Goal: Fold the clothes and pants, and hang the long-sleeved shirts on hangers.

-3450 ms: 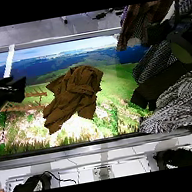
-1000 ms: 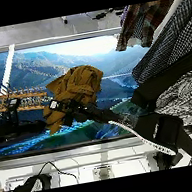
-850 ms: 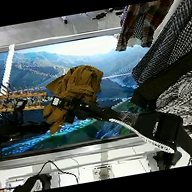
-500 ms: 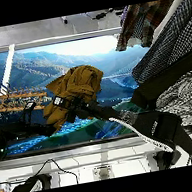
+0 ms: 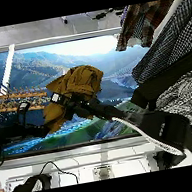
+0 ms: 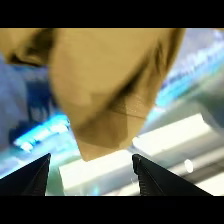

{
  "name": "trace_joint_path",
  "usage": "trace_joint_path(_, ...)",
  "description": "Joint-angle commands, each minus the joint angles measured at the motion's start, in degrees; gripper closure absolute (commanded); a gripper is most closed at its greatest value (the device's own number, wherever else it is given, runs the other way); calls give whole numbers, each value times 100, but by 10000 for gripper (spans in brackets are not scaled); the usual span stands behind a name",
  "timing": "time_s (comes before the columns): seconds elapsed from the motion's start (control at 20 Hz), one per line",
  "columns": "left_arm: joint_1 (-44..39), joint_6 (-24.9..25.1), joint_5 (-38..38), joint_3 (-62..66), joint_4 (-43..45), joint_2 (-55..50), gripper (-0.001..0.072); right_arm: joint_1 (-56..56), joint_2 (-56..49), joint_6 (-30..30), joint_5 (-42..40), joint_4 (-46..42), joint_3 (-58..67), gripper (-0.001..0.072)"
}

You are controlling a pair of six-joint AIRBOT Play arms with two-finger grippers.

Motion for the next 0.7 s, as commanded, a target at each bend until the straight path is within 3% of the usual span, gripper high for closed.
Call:
trace_joint_path(0.0,166,157,-369,-2,-529,562,84,-105,887,98,-61,-42,7,675)
trace_joint_path(0.2,157,1429,-601,-26,-1797,1021,84,-529,1945,855,-317,-42,7,675)
trace_joint_path(0.4,144,2850,24,-369,-3523,1003,79,-846,2448,1207,-435,-42,7,675)
trace_joint_path(0.55,-201,3552,138,-691,-3654,994,77,-872,2433,1329,-675,-37,7,675)
trace_joint_path(0.65,-636,4022,-181,-885,-3661,933,76,-872,2433,1401,-763,-35,7,675)
